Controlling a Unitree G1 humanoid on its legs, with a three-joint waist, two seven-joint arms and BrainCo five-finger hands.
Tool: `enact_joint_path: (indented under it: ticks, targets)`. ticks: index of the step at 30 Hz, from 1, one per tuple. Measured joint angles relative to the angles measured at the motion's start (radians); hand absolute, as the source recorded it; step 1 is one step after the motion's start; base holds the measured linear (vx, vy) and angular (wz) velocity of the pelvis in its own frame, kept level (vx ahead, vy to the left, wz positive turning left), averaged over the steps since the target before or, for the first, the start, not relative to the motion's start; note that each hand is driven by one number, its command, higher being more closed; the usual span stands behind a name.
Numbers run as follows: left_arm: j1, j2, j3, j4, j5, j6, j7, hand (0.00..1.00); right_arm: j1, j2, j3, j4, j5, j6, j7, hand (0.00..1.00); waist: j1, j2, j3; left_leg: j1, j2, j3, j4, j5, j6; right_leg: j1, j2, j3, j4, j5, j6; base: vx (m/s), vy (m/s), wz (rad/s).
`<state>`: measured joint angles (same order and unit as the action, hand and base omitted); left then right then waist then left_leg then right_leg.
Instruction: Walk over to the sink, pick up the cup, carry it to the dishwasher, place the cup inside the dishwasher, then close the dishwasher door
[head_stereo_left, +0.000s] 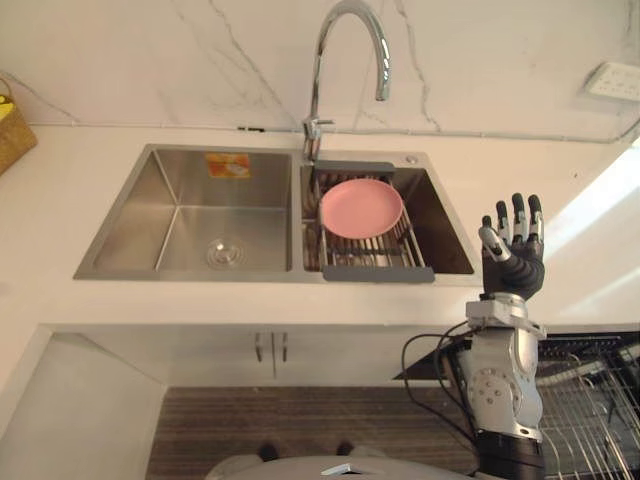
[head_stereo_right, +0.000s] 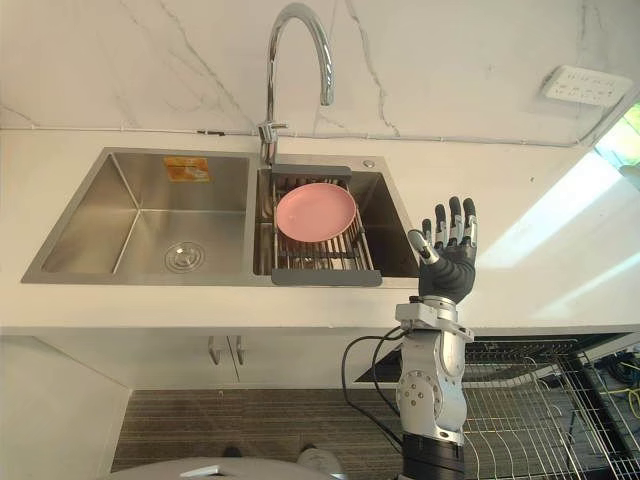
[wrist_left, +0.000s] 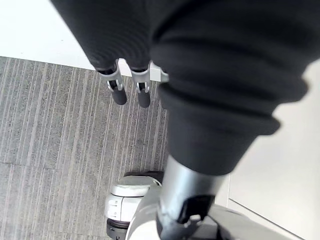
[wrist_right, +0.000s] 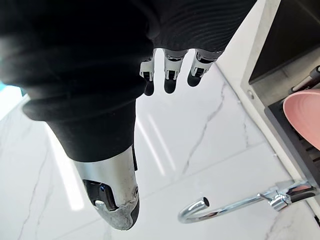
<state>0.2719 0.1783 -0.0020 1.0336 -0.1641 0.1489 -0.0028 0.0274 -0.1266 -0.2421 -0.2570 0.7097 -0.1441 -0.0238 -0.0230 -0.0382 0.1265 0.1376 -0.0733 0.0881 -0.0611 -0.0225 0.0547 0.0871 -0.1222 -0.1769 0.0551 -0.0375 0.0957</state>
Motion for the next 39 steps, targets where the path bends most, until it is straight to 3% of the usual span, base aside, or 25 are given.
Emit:
enact_joint_path:
  ticks: [6,8,9,20,23,25,28,33,35,39]
  targets:
    - [0.008,-0.012,0.031,0.001,-0.031,0.029,0.003,0.0,0.0,0.0,0.005,0.018,-0.022,0.039,0.004,0.0,-0.004,0.008,-0.005,0.013,0.006,0.023,-0.023,0.007,-0.003,0.005,0.008,0.014,-0.016,0.008,-0.002,-0.04,0.01,-0.11]
    - [0.008,-0.015,0.04,0.003,-0.03,0.032,0.001,0.0,0.0,-0.002,0.004,0.058,-0.111,0.04,0.003,0.0,-0.006,0.009,-0.007,0.013,0.007,0.024,-0.024,0.006,-0.004,0.012,0.011,0.014,-0.03,0.014,-0.004,-0.01,0.004,-0.02]
    - [-0.005,-0.019,0.037,0.007,-0.029,0.048,0.001,0.0,-0.049,-0.013,0.005,0.125,-0.123,0.02,-0.031,0.0,0.0,0.021,-0.016,0.015,0.015,0.022,-0.025,0.01,-0.006,0.036,0.025,0.005,-0.074,0.031,-0.009,0.0,0.0,0.0]
    - [-0.021,-0.023,0.039,0.005,-0.071,0.05,-0.005,0.0,-0.08,-0.022,0.039,0.125,-0.084,0.019,-0.031,0.0,0.014,0.028,-0.012,-0.018,0.014,0.008,-0.025,0.021,-0.007,0.014,0.02,-0.027,-0.078,0.038,-0.009,-0.01,-0.003,0.06]
    - [-0.024,-0.023,0.045,-0.001,-0.1,0.075,0.005,0.0,-0.093,-0.046,0.042,0.125,-0.095,0.043,-0.09,0.0,0.025,0.026,-0.012,-0.021,0.019,0.027,-0.025,0.015,-0.015,0.016,0.018,-0.033,-0.084,0.039,-0.007,-0.02,-0.008,0.03]
    - [-0.024,-0.023,0.065,-0.001,-0.143,0.092,0.006,0.0,-0.101,-0.078,0.033,0.125,-0.161,0.073,-0.119,0.0,0.024,0.026,-0.011,-0.026,0.024,0.056,-0.025,0.013,-0.018,0.015,0.011,-0.06,-0.095,0.044,-0.001,-0.01,0.004,-0.02]
    - [-0.017,-0.021,0.09,-0.001,-0.154,0.096,-0.01,0.0,-0.142,-0.189,-0.008,0.136,-0.356,0.13,-0.106,0.0,0.022,0.021,-0.01,-0.03,0.031,0.104,-0.025,0.008,-0.026,0.014,0.004,-0.081,-0.106,0.057,0.003,0.0,0.006,-0.06]
    - [-0.012,-0.008,0.132,-0.006,-0.159,0.128,-0.019,0.0,-0.317,-0.394,0.01,0.222,-0.586,0.15,-0.042,0.0,0.014,0.006,-0.014,-0.029,0.031,0.116,-0.024,0.013,-0.034,0.017,0.0,-0.102,-0.106,0.06,0.006,0.0,-0.005,0.03]
    - [-0.01,0.003,0.16,-0.016,-0.161,0.164,-0.027,0.0,-0.388,-0.474,0.074,0.249,-0.693,0.173,0.024,0.0,0.017,-0.006,-0.019,-0.023,0.033,0.134,-0.024,0.018,-0.043,0.022,-0.001,-0.128,-0.106,0.06,0.006,0.0,-0.017,0.19]
    - [-0.019,0.013,0.187,-0.042,-0.104,0.155,-0.037,0.0,-0.449,-0.492,0.21,0.332,-0.846,0.193,0.171,0.0,0.033,-0.043,-0.025,-0.018,0.039,0.135,-0.024,0.027,-0.057,0.04,0.002,-0.168,-0.105,0.061,0.004,-0.04,-0.027,0.21]
